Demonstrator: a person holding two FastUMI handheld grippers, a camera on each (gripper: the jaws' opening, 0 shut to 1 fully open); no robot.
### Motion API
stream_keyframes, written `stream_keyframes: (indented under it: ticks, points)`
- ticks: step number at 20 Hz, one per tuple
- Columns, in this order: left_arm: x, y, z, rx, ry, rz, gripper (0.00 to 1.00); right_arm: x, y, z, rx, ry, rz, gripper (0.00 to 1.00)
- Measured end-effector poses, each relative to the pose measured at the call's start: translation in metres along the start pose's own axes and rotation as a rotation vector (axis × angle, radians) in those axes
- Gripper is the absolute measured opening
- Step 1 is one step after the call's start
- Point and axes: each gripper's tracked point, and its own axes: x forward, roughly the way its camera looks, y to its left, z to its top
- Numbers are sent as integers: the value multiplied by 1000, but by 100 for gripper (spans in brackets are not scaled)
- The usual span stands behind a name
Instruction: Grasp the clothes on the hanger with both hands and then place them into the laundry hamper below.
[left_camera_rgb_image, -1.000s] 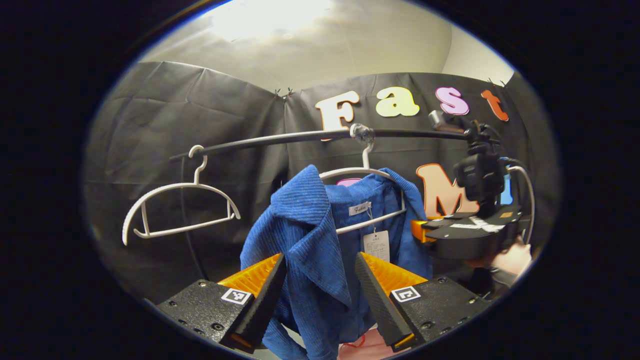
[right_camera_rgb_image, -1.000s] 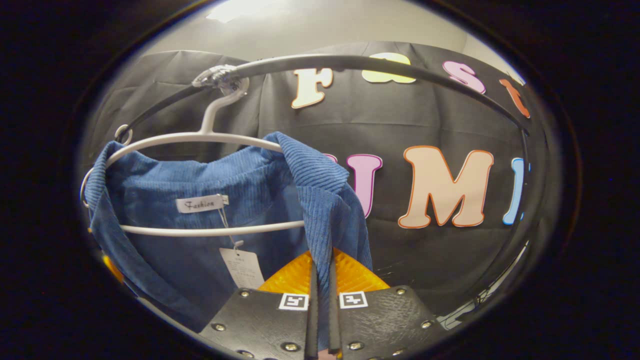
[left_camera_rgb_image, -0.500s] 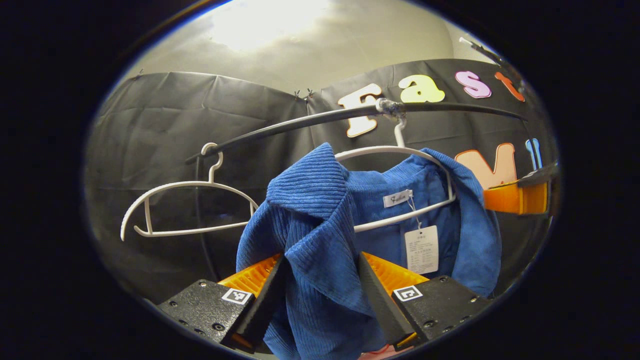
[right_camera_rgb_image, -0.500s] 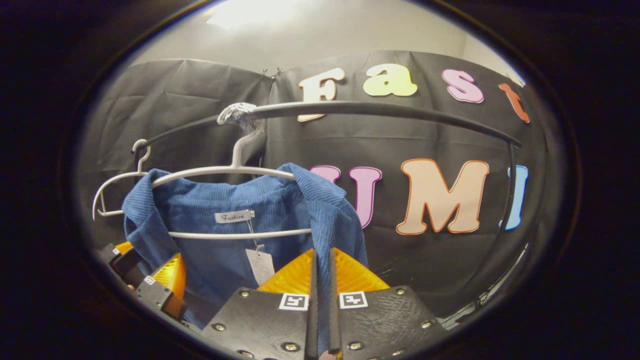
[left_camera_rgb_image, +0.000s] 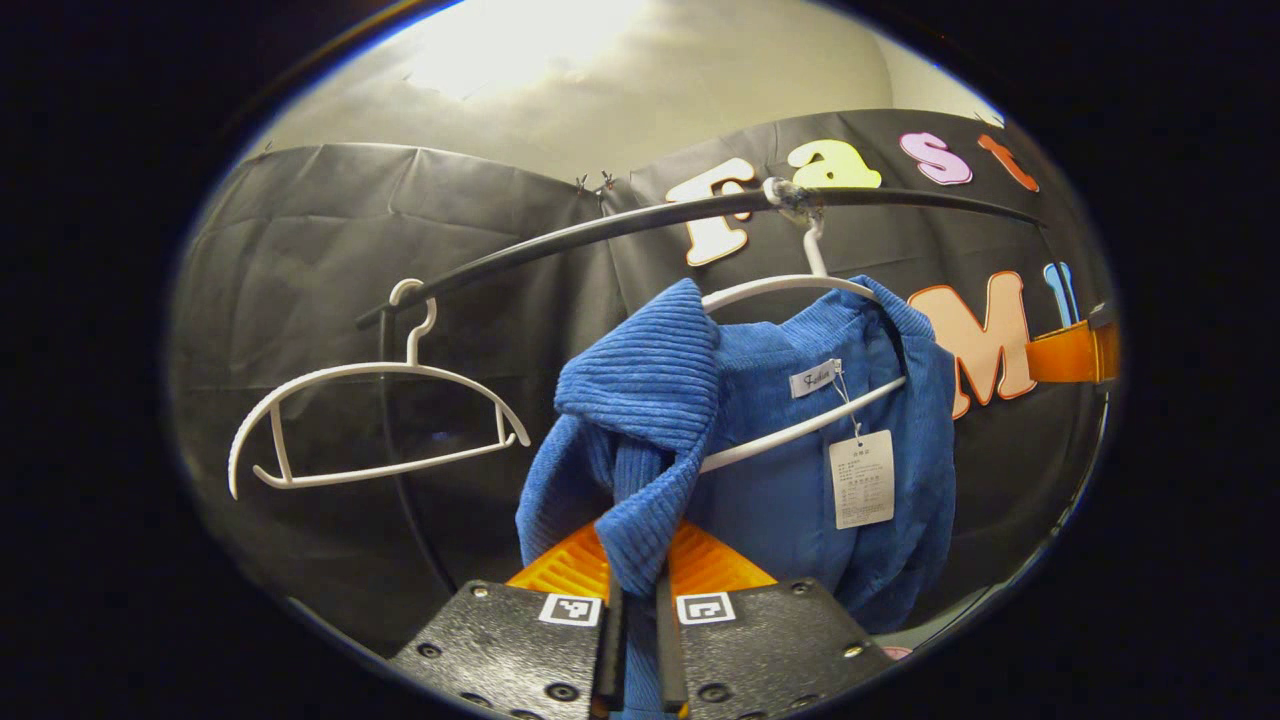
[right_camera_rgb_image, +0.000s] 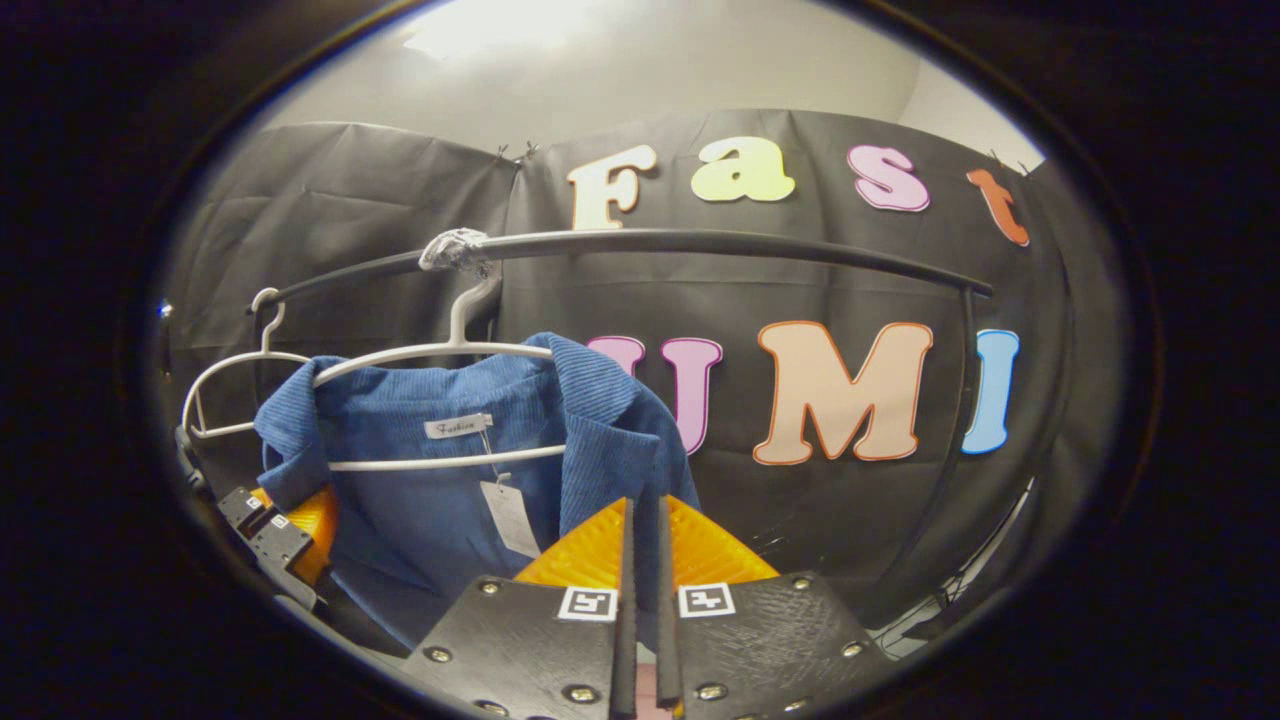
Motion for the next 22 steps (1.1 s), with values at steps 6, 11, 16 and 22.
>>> stream_keyframes:
  ticks: [6, 11, 16, 22]
  points:
    - [-10, -2, 6, -24, 13, -90, 1, -3, 5, 3, 0, -1, 1, 8]
    - [-21, 3, 15, -21, 17, -139, 0, -3, 5, 5, 13, -7, 1, 8]
    - [-34, 10, 31, -64, 25, -181, 0, -4, 0, 7, 17, -16, -11, 8]
    - [-47, 18, 48, -109, 37, -240, 0, 4, -14, 11, -7, -21, -33, 8]
